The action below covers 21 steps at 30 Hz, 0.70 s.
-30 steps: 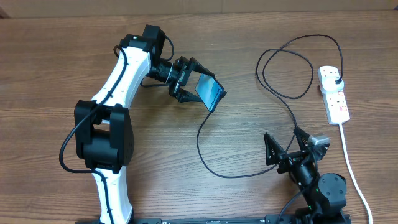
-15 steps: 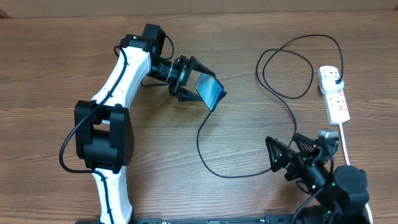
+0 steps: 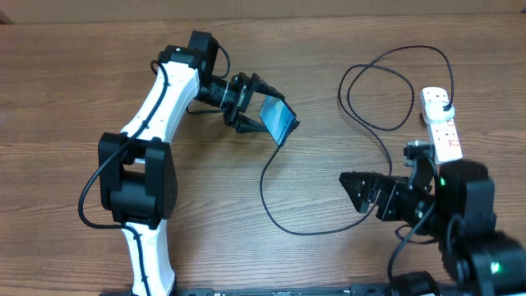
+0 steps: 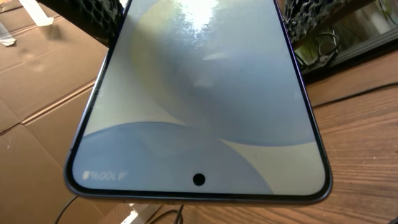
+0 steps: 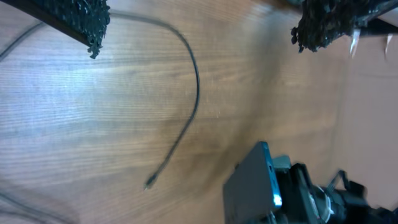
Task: Plug charger to phone and switch on socket
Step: 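Move the right gripper toward the phone held by the left gripper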
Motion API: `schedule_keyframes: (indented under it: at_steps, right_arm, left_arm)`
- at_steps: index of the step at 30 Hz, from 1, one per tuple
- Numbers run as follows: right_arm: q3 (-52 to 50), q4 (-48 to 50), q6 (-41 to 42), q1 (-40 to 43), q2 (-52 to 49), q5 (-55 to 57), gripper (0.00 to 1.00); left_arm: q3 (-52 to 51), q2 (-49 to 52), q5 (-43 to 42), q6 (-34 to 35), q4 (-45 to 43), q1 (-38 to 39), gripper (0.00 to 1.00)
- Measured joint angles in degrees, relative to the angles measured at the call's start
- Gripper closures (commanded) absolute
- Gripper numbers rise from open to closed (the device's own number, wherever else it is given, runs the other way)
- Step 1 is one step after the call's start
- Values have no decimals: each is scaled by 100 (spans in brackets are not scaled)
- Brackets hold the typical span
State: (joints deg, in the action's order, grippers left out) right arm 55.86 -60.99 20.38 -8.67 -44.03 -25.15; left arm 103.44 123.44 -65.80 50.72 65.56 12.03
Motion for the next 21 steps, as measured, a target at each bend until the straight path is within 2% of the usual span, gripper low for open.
schedule_keyframes:
  at_steps: [7,11,21]
  right_arm:
    - [1244,-1082,-302,0,-1226,-15,0]
    - [1530,-1093,-358,0,-1681,-11,0]
    - [1530,-935,-372,0,-2057,9,0]
  left_arm:
    - [0,0,0,0,-57,0,39]
    - [0,0,-2,0,-103,0,39]
    - [0,0,-31,118,-114,0,39]
